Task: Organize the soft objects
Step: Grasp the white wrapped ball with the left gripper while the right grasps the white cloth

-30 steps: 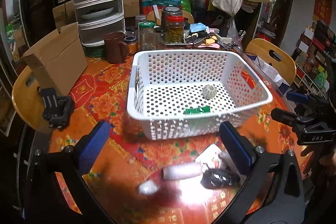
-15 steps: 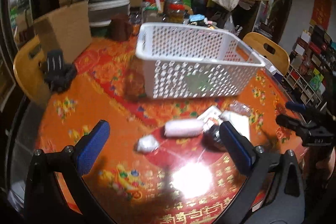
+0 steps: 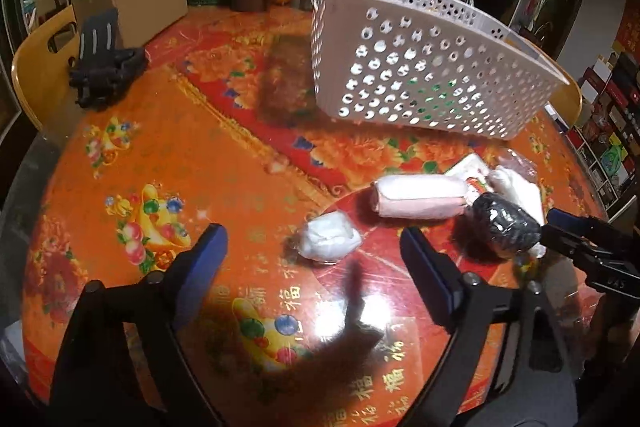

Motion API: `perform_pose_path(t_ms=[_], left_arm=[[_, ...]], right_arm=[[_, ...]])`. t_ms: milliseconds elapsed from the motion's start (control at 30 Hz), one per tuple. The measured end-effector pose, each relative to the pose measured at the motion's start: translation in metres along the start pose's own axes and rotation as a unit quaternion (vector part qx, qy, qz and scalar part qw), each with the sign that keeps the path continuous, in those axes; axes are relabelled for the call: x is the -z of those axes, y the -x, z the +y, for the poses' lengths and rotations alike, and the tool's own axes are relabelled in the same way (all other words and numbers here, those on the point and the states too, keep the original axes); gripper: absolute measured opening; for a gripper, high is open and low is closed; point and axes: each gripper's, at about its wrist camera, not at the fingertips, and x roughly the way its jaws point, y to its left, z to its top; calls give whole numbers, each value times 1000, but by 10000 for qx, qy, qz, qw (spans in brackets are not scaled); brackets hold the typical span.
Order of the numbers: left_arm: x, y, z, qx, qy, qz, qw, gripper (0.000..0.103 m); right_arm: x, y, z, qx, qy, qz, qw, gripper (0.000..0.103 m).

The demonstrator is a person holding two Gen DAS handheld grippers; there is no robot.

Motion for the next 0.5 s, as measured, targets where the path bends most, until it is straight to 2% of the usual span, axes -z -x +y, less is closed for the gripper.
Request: perform_pose_path(t_ms=[100, 133, 167, 233, 333, 500], left_arm=[[-1, -9, 0, -2, -8, 55, 10000, 77], [-1, -13, 0, 2, -11, 82, 10000, 73], [-1, -16, 0, 11, -25, 100, 9999, 64], [-1, -22, -1, 12, -75, 149, 9999, 58], [0, -26, -4, 4, -120, 165, 9998, 54], [0, -26, -9, -115, -253, 103, 9996, 42]], right_arm=[[0, -4, 3, 25, 73, 34, 10000, 61], [0, -6, 5, 46, 105, 66, 9999, 58], [0, -8, 5, 45, 116, 105, 9999, 52], [1, -10, 7, 67, 162, 105, 9998, 46], [1, -10, 7, 121, 191, 108, 9997, 41], [3, -9, 8, 199, 262, 92, 9994, 27]])
